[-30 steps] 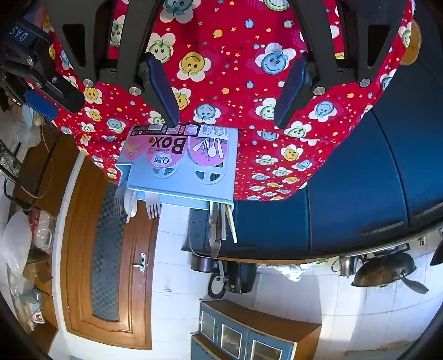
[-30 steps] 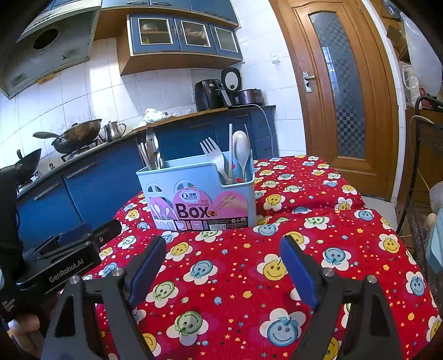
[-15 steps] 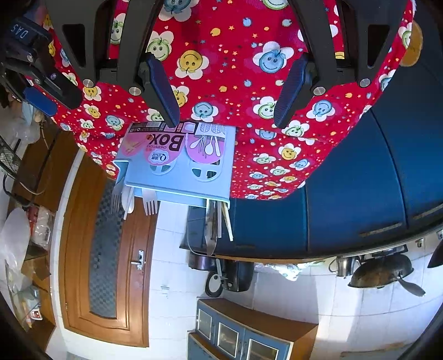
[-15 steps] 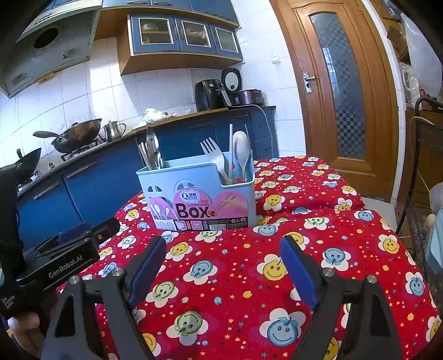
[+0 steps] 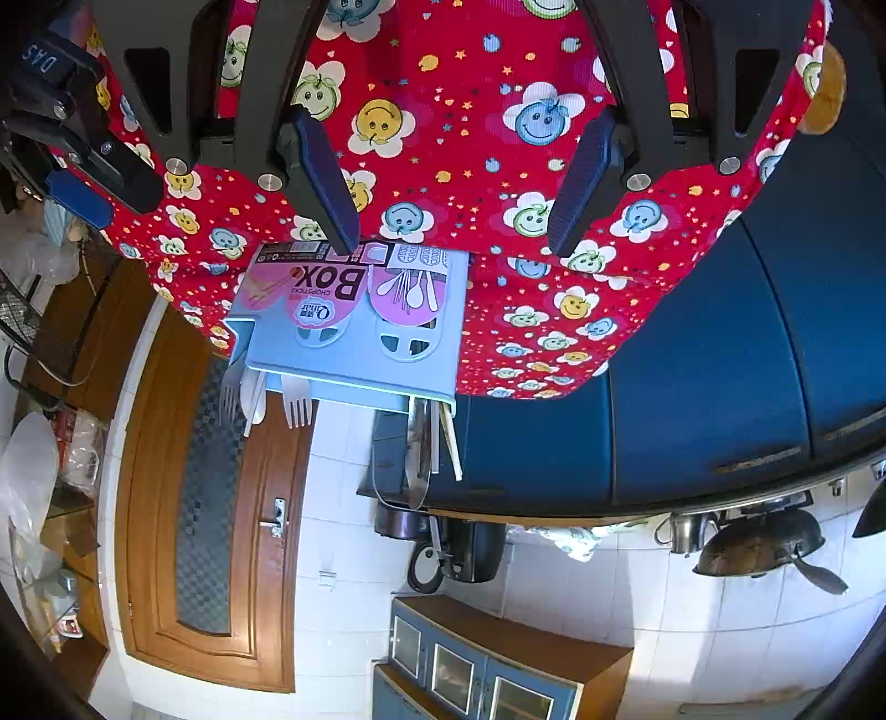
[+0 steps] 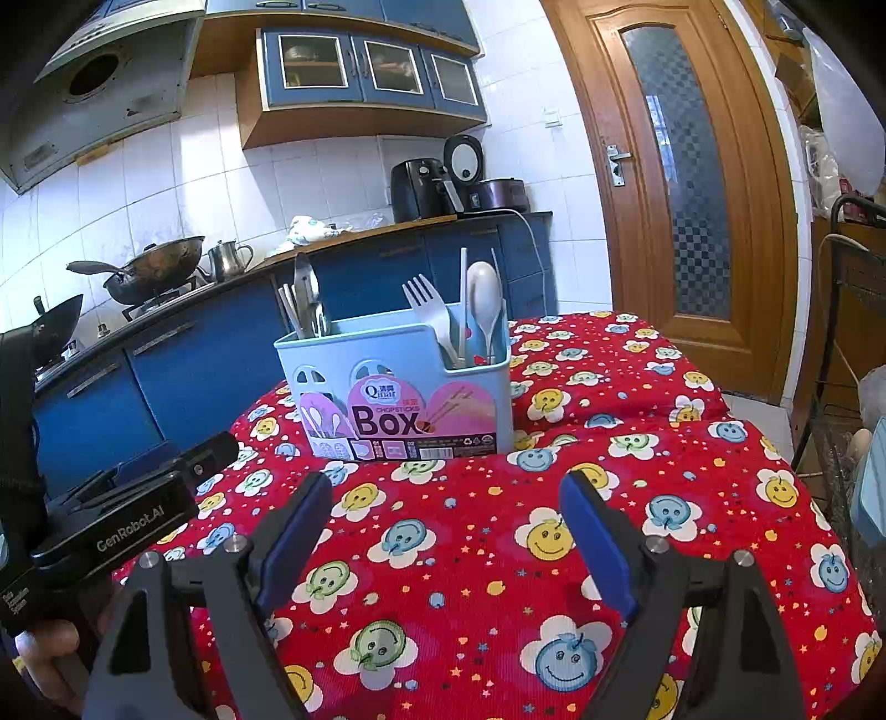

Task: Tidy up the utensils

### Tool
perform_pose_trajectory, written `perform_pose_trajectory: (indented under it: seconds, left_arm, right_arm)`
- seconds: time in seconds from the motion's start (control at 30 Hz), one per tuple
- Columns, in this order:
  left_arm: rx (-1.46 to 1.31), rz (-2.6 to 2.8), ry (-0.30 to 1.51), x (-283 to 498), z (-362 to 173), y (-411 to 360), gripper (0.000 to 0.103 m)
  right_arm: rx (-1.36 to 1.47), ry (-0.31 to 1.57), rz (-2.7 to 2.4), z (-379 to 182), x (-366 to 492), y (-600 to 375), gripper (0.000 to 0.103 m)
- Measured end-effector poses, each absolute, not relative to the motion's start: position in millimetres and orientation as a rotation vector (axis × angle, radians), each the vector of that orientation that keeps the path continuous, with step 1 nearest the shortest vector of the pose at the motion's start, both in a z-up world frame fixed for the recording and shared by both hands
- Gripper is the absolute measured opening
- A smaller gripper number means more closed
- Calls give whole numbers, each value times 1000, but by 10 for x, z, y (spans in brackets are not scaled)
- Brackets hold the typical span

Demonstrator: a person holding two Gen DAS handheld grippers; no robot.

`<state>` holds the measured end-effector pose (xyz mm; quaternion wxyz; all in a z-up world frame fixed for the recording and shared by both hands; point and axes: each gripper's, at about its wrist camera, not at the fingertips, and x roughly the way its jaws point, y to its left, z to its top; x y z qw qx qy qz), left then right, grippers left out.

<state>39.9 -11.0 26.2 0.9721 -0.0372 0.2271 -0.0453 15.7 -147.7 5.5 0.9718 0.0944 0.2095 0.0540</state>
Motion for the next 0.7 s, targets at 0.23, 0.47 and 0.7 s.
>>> perform_pose_trajectory:
  seconds: [0.23,0.47,0.7]
  left_arm:
    - [-75,-92,459,400,263,-107,72]
    - [-75,-92,458,399,263,-105,72]
    - [-78,-94,456,400,284,-96,72]
  right_arm:
    - [190,423,109,58,154,-1473,86]
    - [189,422,108,61,152,-1470,86]
    - [189,422,108,68,147,-1465,86]
